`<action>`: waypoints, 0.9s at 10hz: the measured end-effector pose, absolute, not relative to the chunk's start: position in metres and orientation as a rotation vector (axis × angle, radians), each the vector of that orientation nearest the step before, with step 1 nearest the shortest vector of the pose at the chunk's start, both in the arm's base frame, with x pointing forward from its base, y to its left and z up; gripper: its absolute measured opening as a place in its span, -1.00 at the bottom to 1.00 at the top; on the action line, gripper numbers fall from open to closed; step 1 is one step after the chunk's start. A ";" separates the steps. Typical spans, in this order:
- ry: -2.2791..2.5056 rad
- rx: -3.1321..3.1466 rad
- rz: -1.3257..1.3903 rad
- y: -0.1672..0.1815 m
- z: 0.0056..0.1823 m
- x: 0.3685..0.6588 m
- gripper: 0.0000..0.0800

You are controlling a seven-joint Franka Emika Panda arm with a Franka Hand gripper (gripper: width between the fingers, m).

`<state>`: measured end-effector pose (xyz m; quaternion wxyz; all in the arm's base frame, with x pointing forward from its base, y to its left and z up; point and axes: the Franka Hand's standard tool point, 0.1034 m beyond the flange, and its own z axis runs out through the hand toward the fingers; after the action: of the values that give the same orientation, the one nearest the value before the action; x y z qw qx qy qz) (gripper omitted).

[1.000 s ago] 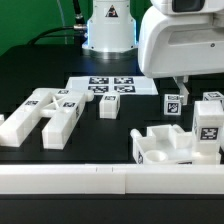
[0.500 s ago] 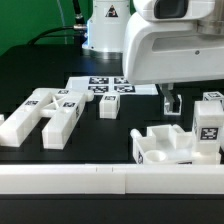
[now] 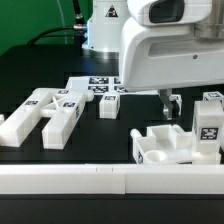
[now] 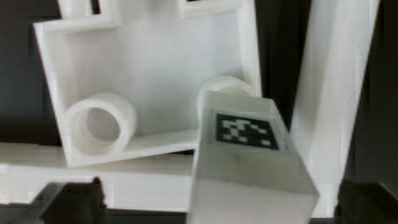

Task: Assemble chair

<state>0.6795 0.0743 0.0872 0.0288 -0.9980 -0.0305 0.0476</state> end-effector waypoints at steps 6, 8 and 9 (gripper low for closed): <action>-0.155 -3.075 0.149 0.076 0.085 0.678 -0.27; -0.135 -3.076 0.150 0.077 0.085 0.678 -0.27; -0.137 -3.075 0.150 0.077 0.085 0.678 -0.27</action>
Offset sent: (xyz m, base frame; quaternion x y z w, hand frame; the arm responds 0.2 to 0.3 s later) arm 0.0000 0.0000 0.0000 0.0000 0.0000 0.0000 1.0000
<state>0.6776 0.0773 0.0854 0.0298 -0.9974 -0.0445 0.0487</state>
